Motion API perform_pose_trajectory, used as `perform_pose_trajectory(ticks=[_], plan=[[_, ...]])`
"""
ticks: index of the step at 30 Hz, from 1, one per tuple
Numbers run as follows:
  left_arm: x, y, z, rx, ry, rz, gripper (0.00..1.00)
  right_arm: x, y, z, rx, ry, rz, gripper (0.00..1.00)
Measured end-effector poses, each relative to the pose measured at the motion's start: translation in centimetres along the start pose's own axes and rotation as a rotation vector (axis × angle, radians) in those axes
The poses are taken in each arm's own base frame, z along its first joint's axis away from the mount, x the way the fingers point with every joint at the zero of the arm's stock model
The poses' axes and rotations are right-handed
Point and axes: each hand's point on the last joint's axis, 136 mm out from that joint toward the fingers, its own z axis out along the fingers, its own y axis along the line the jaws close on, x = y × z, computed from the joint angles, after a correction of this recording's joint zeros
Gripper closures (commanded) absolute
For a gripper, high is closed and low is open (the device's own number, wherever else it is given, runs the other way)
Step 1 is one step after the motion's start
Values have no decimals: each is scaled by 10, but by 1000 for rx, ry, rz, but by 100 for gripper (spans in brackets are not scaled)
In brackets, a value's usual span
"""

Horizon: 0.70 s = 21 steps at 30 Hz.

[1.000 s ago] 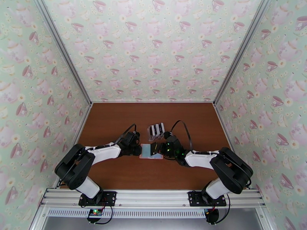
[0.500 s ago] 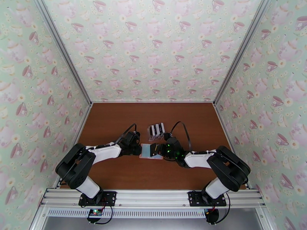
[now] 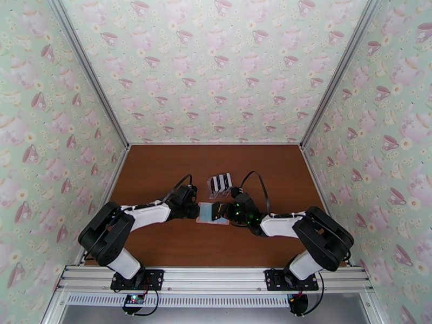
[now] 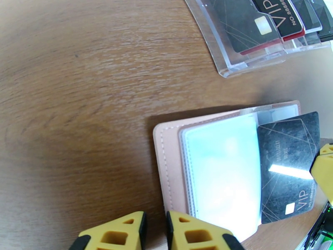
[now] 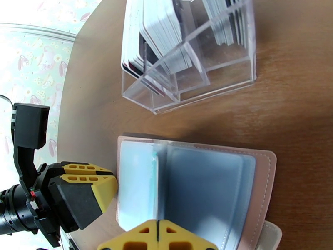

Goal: Put the credit cards into the card holder

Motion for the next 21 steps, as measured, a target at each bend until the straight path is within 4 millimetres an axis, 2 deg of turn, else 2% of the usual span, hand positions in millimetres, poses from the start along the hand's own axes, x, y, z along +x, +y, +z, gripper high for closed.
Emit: perform_pose_trajectory(ticks=[21], plan=[[-1, -2, 2, 14, -3, -1, 89, 4, -6, 7, -28, -12, 48, 100]])
